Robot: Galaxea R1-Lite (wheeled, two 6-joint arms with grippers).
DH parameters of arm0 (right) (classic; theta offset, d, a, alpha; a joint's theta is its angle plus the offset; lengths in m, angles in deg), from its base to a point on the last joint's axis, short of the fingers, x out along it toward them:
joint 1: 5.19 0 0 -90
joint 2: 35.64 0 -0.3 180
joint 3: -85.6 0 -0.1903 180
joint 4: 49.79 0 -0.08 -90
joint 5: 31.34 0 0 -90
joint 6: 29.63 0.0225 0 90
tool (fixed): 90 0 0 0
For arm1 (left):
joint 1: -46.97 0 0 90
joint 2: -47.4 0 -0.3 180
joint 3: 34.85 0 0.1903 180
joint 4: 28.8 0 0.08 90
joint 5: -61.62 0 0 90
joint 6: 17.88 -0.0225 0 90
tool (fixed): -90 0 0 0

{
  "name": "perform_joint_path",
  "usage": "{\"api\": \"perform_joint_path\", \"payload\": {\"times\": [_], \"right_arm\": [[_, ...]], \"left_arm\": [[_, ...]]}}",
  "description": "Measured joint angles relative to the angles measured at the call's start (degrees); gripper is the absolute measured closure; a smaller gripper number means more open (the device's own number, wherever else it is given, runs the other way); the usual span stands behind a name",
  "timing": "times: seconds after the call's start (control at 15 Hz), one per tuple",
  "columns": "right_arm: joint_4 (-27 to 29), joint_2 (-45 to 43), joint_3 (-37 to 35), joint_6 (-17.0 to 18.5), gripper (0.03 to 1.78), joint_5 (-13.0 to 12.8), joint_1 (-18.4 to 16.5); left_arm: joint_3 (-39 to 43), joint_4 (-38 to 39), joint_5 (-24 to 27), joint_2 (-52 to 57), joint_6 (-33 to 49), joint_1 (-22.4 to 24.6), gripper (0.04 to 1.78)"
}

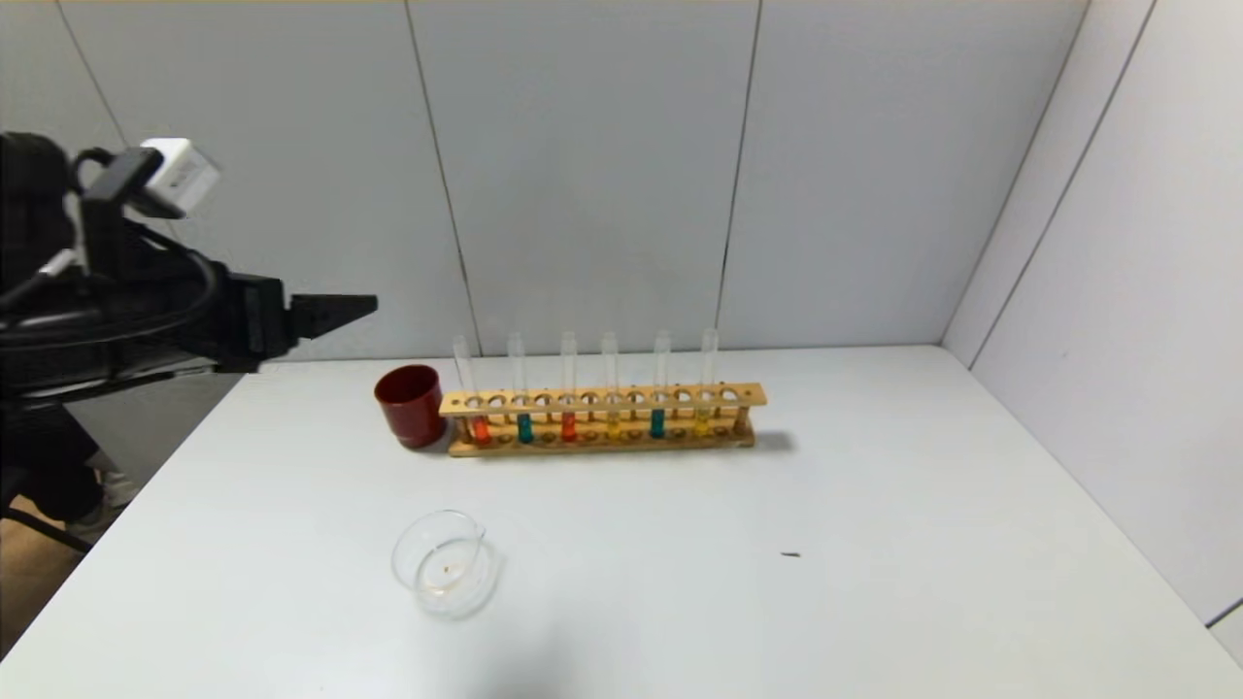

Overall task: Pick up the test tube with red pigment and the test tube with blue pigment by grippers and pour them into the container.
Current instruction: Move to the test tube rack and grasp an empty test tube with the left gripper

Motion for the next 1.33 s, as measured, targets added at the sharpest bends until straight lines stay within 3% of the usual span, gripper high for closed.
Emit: {"api": "perform_joint_path", "payload": {"times": [0.2, 0.47, 1.33], "right_arm": [[0.0, 0.0, 0.0, 0.0, 0.06, 0.0, 0.0], [0.0, 0.0, 0.0, 0.0, 0.06, 0.0, 0.0], [0.0, 0.0, 0.0, 0.0, 0.06, 0.0, 0.0]], "left_arm": [[-3.8, 8.2, -2.9, -11.5, 0.0, -2.0, 0.07], [-7.3, 10.8, -3.5, -20.4, 0.4, -3.2, 0.07], [-6.1, 17.2, -3.6, -29.4, 0.4, -5.2, 0.07]]}}
